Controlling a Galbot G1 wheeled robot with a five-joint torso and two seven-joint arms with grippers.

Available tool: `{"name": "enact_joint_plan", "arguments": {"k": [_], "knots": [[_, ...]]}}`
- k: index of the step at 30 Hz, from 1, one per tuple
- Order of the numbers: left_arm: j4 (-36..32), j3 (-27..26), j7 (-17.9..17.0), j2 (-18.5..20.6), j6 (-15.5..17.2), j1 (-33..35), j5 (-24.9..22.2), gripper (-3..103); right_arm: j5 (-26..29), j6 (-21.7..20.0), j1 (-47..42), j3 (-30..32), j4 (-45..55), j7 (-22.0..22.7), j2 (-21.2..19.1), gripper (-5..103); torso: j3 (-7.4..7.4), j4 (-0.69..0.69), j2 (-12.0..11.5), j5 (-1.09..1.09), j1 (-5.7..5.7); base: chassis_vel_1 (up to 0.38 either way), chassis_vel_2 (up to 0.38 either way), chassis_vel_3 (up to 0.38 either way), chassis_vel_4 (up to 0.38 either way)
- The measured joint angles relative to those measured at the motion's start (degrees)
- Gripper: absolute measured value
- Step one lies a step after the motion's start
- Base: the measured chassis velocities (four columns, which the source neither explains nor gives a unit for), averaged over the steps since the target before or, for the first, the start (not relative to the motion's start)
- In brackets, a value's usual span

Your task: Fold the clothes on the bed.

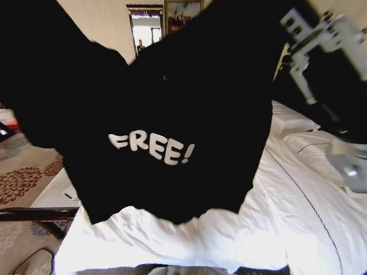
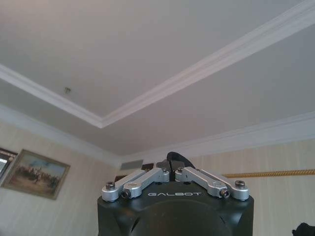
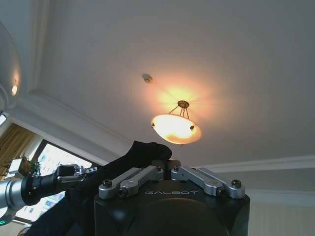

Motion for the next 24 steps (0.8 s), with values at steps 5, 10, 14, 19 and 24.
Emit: {"name": "enact_joint_plan", "arguments": {"k": [5,10,14,19,24], "knots": [[0.1,7.9,-1.8,-5.8,4.5,5.9,10.3,0,-8.3,-2.2,-2.5,-7.4,-0.2,3.4,2.4,2,0.01,0.01,0.0,0.00,0.00,0.000,0.000,0.000,0.000],[0.3,17.6,-5.2,-12.5,10.7,13.7,25.3,0,-18.5,-6.2,-5.9,-16.6,-1.3,0.3,4.4,2,0.01,0.03,0.0,-0.02,0.02,0.000,0.000,0.000,0.000],[0.3,23.6,-6.4,-13.7,12.4,14.1,30.1,0,-23.3,-6.4,-3.6,-25.3,-9.2,-3.0,5.4,2,0.01,0.02,0.0,0.01,0.01,0.000,0.000,0.000,0.000],[0.3,29.7,-6.4,-13.1,12.4,12.6,34.5,0,-24.9,-6.3,-1.1,-29.7,-13.3,-3.7,7.2,2,0.01,0.00,0.0,0.01,0.02,0.000,0.000,0.000,0.000],[1.5,36.4,-5.6,-14.0,12.5,11.1,40.1,0,-27.6,-5.7,0.5,-33.2,-17.2,-4.3,9.7,2,0.00,0.01,0.0,0.00,0.01,0.000,0.000,0.000,0.000]]}}
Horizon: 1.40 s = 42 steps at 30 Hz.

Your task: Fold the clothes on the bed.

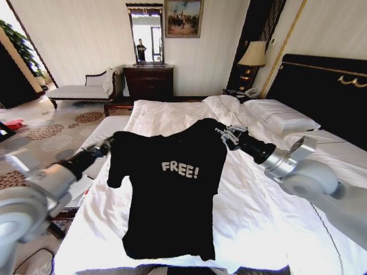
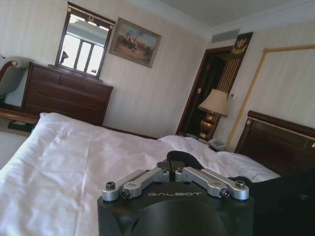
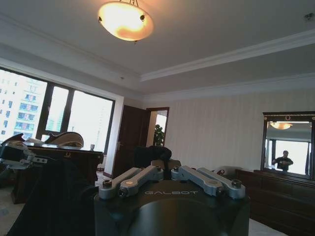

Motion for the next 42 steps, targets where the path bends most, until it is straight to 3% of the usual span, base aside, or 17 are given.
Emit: {"name": "enact_joint_plan", "arguments": {"k": [3,5,13,18,22,24,27,33,36,42], "knots": [[2.7,4.1,0.8,-1.8,-0.1,-1.2,4.9,0,-2.8,0.7,1.6,-3.8,-3.6,-0.1,2.5,2,0.00,0.00,0.0,-0.02,0.00,0.000,0.000,0.000,0.000],[3.2,4.7,0.9,-2.1,-0.1,-1.4,5.6,0,-3.2,0.8,2.0,-4.6,-4.3,-0.1,3.0,2,0.00,0.00,0.0,-0.01,0.00,0.000,0.000,0.000,0.000],[13.0,13.6,1.8,-6.1,-0.8,-6.6,12.9,0,-6.6,1.4,13.1,-17.7,-15.5,0.4,9.2,2,0.00,0.01,0.0,0.01,0.00,0.000,0.000,0.000,0.000],[21.1,21.3,2.2,-8.4,-1.0,-11.7,17.3,0,-9.6,1.5,20.6,-26.1,-23.1,0.8,14.1,2,0.01,0.01,0.0,-0.02,0.00,0.000,0.000,0.000,0.000],[27.3,27.3,2.2,-10.0,-1.5,-17.4,20.4,0,-11.2,2.5,26.3,-33.2,-32.0,1.0,20.0,2,0.01,0.00,0.0,0.01,0.01,0.000,0.000,0.000,0.000],[28.5,28.1,2.1,-10.3,-1.7,-18.6,20.7,0,-11.5,2.8,27.2,-34.2,-33.8,1.0,21.0,2,0.01,0.00,0.0,0.00,0.00,0.000,0.000,0.000,0.000],[34.8,32.2,1.9,-11.9,-3.0,-24.7,21.3,0,-13.4,4.3,31.1,-38.6,-43.4,1.0,26.9,2,0.02,0.03,0.0,0.00,0.01,0.000,0.000,0.000,0.000],[47.8,38.2,1.9,-16.1,-4.8,-34.0,25.1,0,-16.9,6.9,34.8,-40.4,-56.9,1.1,34.1,2,0.01,-0.01,0.0,-0.02,0.00,0.000,0.000,0.000,0.000],[51.1,39.3,1.9,-17.5,-5.4,-36.0,26.2,0,-18.2,7.5,35.8,-40.4,-61.2,1.7,35.9,2,0.01,0.00,0.0,-0.01,0.01,0.000,0.000,0.000,0.000],[59.4,40.6,2.1,-20.9,-6.4,-40.1,30.6,0,-23.4,8.6,38.0,-40.0,-71.4,6.6,42.0,2,0.01,0.00,0.0,-0.01,0.01,0.000,0.000,0.000,0.000]]}}
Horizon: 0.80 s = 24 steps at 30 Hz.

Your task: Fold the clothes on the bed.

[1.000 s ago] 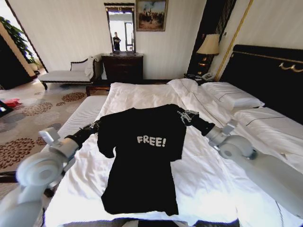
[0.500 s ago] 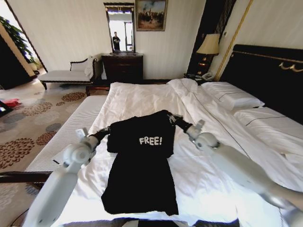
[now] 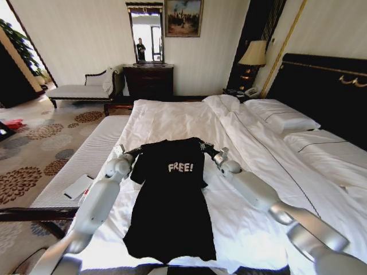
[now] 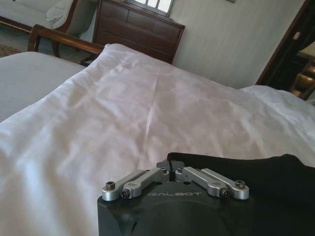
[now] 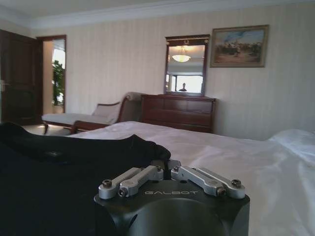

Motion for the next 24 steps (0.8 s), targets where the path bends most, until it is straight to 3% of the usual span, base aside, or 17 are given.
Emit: {"name": "enact_joint_plan", "arguments": {"k": [5,11,13,16,18,21,23,24], "knots": [[4.8,1.1,0.5,-1.9,-0.5,-0.7,3.1,0,-4.5,0.2,-1.3,0.8,-3.6,2.8,4.1,2,0.00,0.03,0.0,0.00,-0.01,0.000,0.000,0.000,0.000],[6.4,1.3,0.5,-4.1,-1.0,-0.4,4.4,0,-5.8,0.5,-2.7,1.1,-4.4,4.0,6.3,1,0.00,0.00,0.0,-0.01,-0.02,0.000,0.000,0.000,0.000],[6.7,1.0,0.4,-4.4,-1.2,-0.4,4.5,-3,-5.9,0.7,-3.0,1.3,-4.5,4.7,6.9,12,-0.01,-0.02,0.0,0.00,-0.02,0.000,0.000,0.000,0.000],[6.5,-0.3,-0.5,-4.0,-1.5,-0.5,3.4,12,-5.1,1.3,-3.5,3.0,-3.2,5.2,7.6,28,0.00,0.01,0.0,0.00,-0.02,0.000,0.000,0.000,0.000],[6.2,-0.7,-0.6,-3.8,-1.5,-0.5,3.1,12,-4.5,1.5,-3.7,3.3,-2.7,5.3,7.5,28,0.00,0.02,0.0,-0.01,-0.02,0.000,0.000,0.000,0.000],[3.6,-4.2,-1.3,-2.4,-1.0,0.3,1.0,28,1.4,2.6,-4.8,5.8,2.0,5.8,6.1,43,-0.01,0.01,0.0,0.00,-0.02,0.000,0.000,0.000,0.000],[3.1,-4.8,-1.5,-2.1,-0.8,0.5,0.5,33,2.9,2.6,-5.1,6.3,3.3,6.1,5.5,43,-0.01,0.01,0.0,0.00,-0.02,0.000,0.000,0.000,0.000],[2.3,-5.8,-1.6,-1.7,-0.6,1.0,-0.1,33,4.5,2.6,-5.6,7.0,5.0,6.7,4.8,49,-0.01,0.01,0.0,0.01,-0.02,0.000,0.000,0.000,0.000]]}}
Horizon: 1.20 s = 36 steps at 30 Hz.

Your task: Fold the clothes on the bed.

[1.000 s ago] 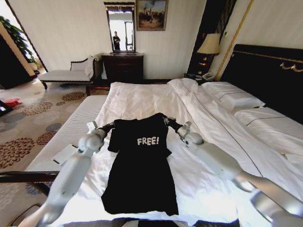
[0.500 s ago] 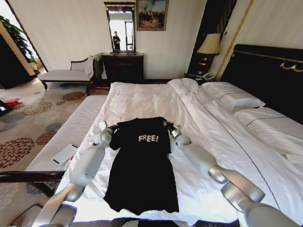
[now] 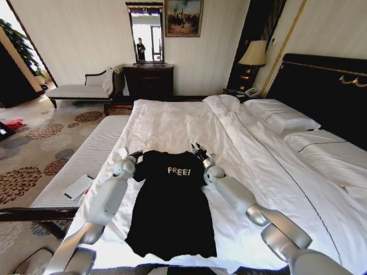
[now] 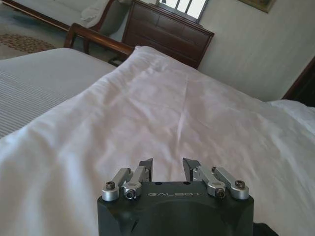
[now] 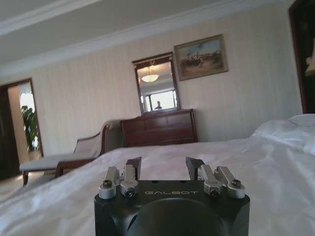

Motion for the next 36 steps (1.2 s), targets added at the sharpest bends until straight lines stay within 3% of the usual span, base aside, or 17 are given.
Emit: {"name": "enact_joint_plan", "arguments": {"k": [1,5,7,8,10,12,14,19,21,24,26,27,36], "knots": [[-1.2,-1.6,-0.2,0.7,0.3,1.1,-0.8,44,2.2,-0.3,-0.9,1.4,3.0,1.1,-1.4,60,0.00,-0.01,0.0,-0.01,0.00,0.000,0.000,0.000,0.000],[-3.6,-4.2,-0.6,2.1,0.6,3.3,-2.2,55,8.3,-2.6,-3.0,3.7,9.7,4.9,-4.6,71,0.00,0.00,0.0,0.00,0.00,0.000,0.000,0.000,0.000],[-6.6,-6.9,-1.3,3.1,0.8,5.6,-4.0,66,15.2,-6.3,-5.3,5.6,17.3,11.4,-7.6,82,0.00,-0.02,0.0,-0.02,0.00,0.000,0.000,0.000,0.000],[-8.3,-8.3,-1.6,3.4,1.0,6.7,-5.0,72,17.2,-7.5,-6.3,6.2,19.5,13.5,-8.6,82,-0.01,-0.02,0.0,-0.01,-0.01,0.000,0.000,0.000,0.000],[-9.3,-9.1,-1.8,3.6,1.1,7.5,-5.5,72,18.1,-8.1,-6.9,6.6,20.7,14.3,-9.2,87,0.00,-0.02,0.0,0.00,-0.01,0.000,0.000,0.000,0.000],[-14.0,-12.1,-2.6,4.6,1.7,11.4,-7.2,82,20.9,-9.9,-9.1,7.8,24.8,16.8,-11.2,96,-0.01,-0.02,0.0,0.00,-0.01,0.000,0.000,0.000,0.000],[-18.2,-14.2,-3.8,5.4,3.6,15.3,-7.8,93,23.2,-11.5,-10.9,8.6,27.8,18.4,-12.5,99,-0.01,0.01,0.0,-0.01,-0.01,0.000,0.000,0.000,0.000],[-24.3,-17.6,-4.7,6.0,8.4,21.2,-11.4,100,22.8,-13.1,-14.6,10.7,32.1,19.4,-14.1,100,-0.01,0.01,0.0,0.00,-0.02,0.000,0.000,0.000,0.000],[-24.4,-17.9,-4.7,6.0,8.7,21.7,-12.1,100,22.3,-13.1,-15.3,11.1,32.5,19.4,-14.2,100,-0.02,0.01,0.0,0.00,-0.03,0.000,0.000,0.000,0.000],[-23.4,-19.3,-5.2,4.3,10.6,22.5,-19.1,100,19.9,-13.2,-18.4,12.8,33.8,19.4,-14.3,100,-0.01,-0.01,0.0,0.00,-0.02,0.000,0.000,0.000,0.000],[-23.0,-19.4,-5.5,3.9,11.0,22.4,-20.3,100,19.5,-13.2,-18.9,13.1,33.9,19.4,-14.4,100,0.00,-0.01,0.0,0.00,-0.02,0.000,0.000,0.000,0.000],[-20.2,-18.9,-6.0,2.4,13.1,22.5,-22.4,100,18.0,-13.5,-21.4,14.5,34.0,19.3,-14.8,100,0.00,-0.02,0.0,0.01,-0.01,0.000,0.000,0.000,0.000],[-14.0,-18.1,-5.1,-1.8,13.5,21.7,-21.7,100,17.6,-13.7,-21.5,15.2,32.3,19.2,-15.1,100,0.00,0.00,0.0,0.00,-0.01,0.000,0.000,0.000,0.000]]}}
